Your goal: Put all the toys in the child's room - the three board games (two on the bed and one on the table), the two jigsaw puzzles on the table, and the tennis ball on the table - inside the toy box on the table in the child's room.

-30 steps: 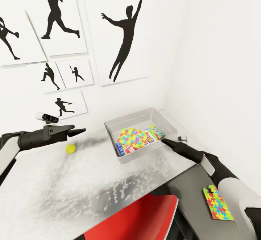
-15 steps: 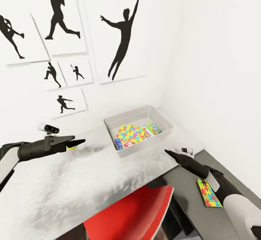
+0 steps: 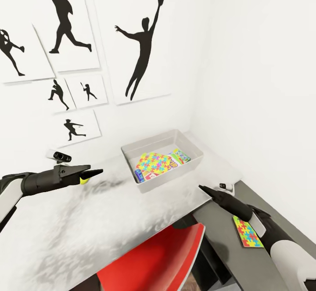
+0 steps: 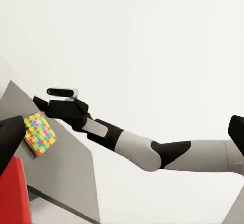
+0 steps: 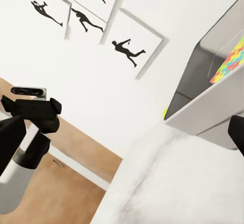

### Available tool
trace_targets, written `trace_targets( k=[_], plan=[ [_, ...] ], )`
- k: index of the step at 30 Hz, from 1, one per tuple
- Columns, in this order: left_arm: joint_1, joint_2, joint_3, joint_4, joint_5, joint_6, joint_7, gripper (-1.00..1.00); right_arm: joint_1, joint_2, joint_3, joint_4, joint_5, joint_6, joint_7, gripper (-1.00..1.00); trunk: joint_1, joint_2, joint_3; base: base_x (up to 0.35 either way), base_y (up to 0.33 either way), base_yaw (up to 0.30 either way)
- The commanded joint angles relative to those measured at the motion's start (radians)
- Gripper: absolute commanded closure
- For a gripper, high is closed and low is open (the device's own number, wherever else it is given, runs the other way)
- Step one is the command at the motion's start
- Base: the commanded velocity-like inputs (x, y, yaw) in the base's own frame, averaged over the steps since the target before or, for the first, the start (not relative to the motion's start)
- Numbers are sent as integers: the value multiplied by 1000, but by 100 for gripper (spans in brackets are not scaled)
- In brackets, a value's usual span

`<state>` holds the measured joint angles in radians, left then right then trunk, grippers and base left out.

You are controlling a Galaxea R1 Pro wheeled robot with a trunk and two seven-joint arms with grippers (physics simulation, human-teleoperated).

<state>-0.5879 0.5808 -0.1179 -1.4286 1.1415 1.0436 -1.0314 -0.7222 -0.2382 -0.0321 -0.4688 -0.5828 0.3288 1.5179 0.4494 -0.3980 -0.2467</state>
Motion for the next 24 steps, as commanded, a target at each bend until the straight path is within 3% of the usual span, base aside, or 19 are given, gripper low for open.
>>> trace_targets(
  k=[1, 24],
  plan=[
    [-1, 1, -2, 0, 2, 4, -3, -100, -1, 1, 0, 0, -2, 10, 2, -100, 1, -2, -1, -1, 0, -37],
    [-1, 2, -2, 1, -1, 3, -3, -100, 0, 8, -2, 6, -3, 9, -24, -100, 1, -2, 0, 0, 0, -4]
  ],
)
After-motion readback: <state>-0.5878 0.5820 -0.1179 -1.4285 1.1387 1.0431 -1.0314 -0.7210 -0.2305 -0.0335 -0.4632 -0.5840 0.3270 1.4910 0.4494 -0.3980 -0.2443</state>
